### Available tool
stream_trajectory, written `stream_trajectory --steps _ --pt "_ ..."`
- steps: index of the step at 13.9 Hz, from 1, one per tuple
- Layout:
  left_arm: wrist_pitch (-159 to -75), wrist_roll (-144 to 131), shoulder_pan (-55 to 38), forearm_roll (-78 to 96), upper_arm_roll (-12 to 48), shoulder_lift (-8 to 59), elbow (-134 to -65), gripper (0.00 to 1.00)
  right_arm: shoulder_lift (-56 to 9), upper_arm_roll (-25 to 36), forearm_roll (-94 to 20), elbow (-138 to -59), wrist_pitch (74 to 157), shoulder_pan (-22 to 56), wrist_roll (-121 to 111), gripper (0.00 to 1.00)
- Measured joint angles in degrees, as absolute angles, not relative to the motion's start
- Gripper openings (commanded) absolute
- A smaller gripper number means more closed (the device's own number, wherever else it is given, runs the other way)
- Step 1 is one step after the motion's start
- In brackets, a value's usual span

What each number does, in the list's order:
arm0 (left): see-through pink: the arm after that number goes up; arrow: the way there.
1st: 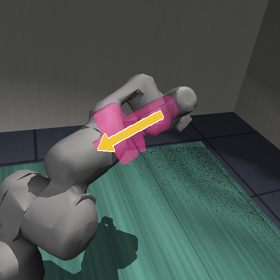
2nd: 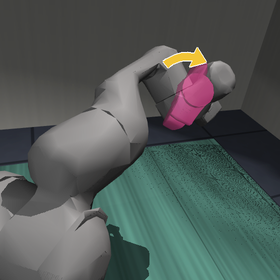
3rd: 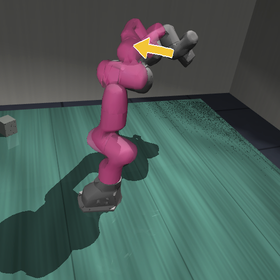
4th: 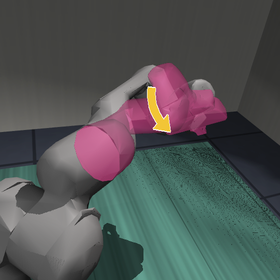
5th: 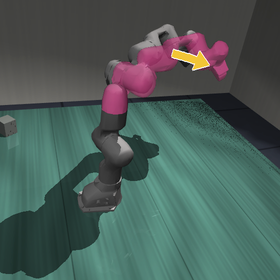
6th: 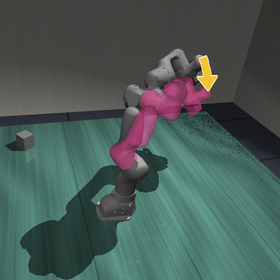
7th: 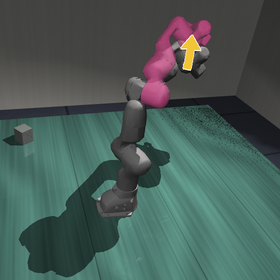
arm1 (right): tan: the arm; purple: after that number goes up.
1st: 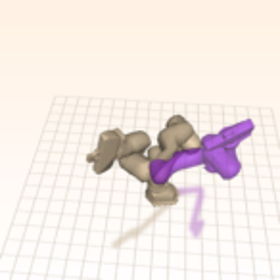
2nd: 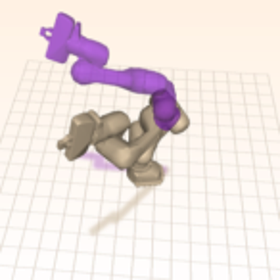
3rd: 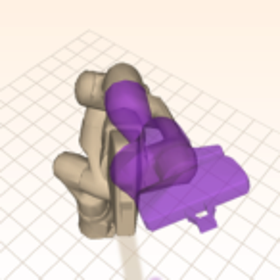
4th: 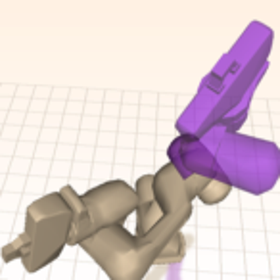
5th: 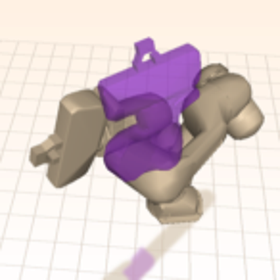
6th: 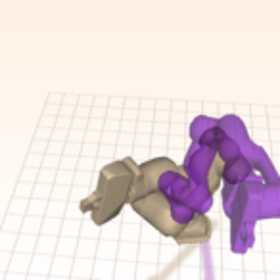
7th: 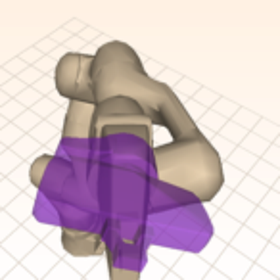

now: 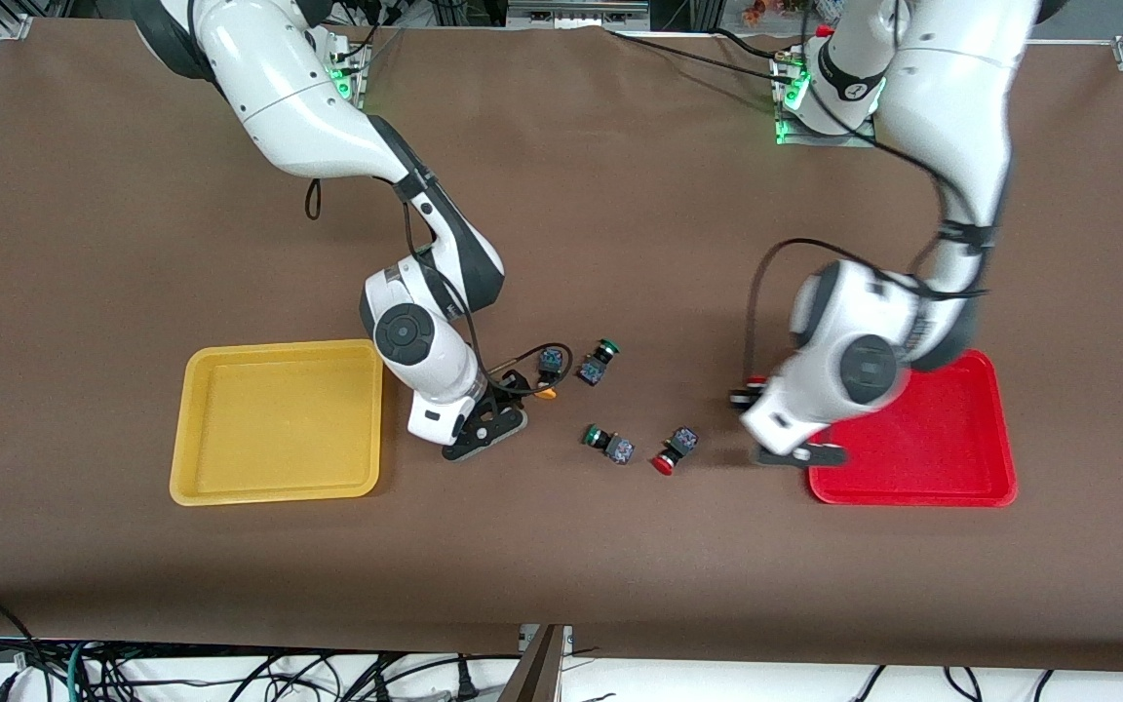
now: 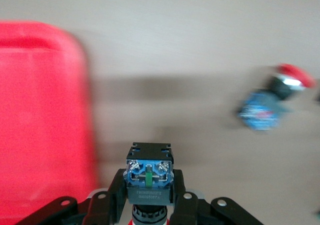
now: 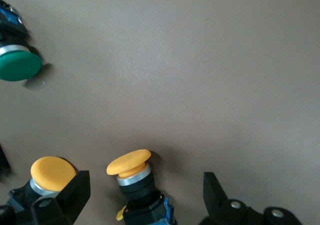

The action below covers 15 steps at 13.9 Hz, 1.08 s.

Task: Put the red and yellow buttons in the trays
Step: 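Grasp the red button with the left gripper while the right gripper grasps a yellow button, then lower the red button into the red tray while the right gripper lowers yellow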

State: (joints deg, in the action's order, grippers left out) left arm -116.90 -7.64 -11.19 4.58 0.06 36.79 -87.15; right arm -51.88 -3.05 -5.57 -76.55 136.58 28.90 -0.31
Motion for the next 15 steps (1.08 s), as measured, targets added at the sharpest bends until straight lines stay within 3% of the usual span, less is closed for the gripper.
stream_trajectory --steps 3,4,9,13,15 --pt "-115.5 6.2 -0.8 2.5 -0.3 35.4 -87.2 0.09 -52.2 -3.0 -5.6 -77.5 136.5 28.9 -0.3 0.98" --pt "-115.4 8.4 1.6 1.7 -0.4 35.5 -87.4 0.08 -52.2 -2.9 -5.6 -78.1 136.5 28.9 -0.3 0.9" --pt "-118.9 16.6 11.1 0.8 -0.5 37.9 -89.8 0.1 -51.9 -2.6 -5.6 -79.1 136.5 28.8 4.0 0.04" --pt "-122.9 17.4 13.0 0.8 -0.4 42.2 -90.1 0.1 -51.1 -2.0 -5.6 -78.9 135.0 28.3 6.2 0.03" --pt "-123.2 17.3 13.0 0.8 -0.2 42.6 -90.1 0.13 -48.9 -1.4 -5.6 -78.6 129.5 25.7 5.7 0.03"
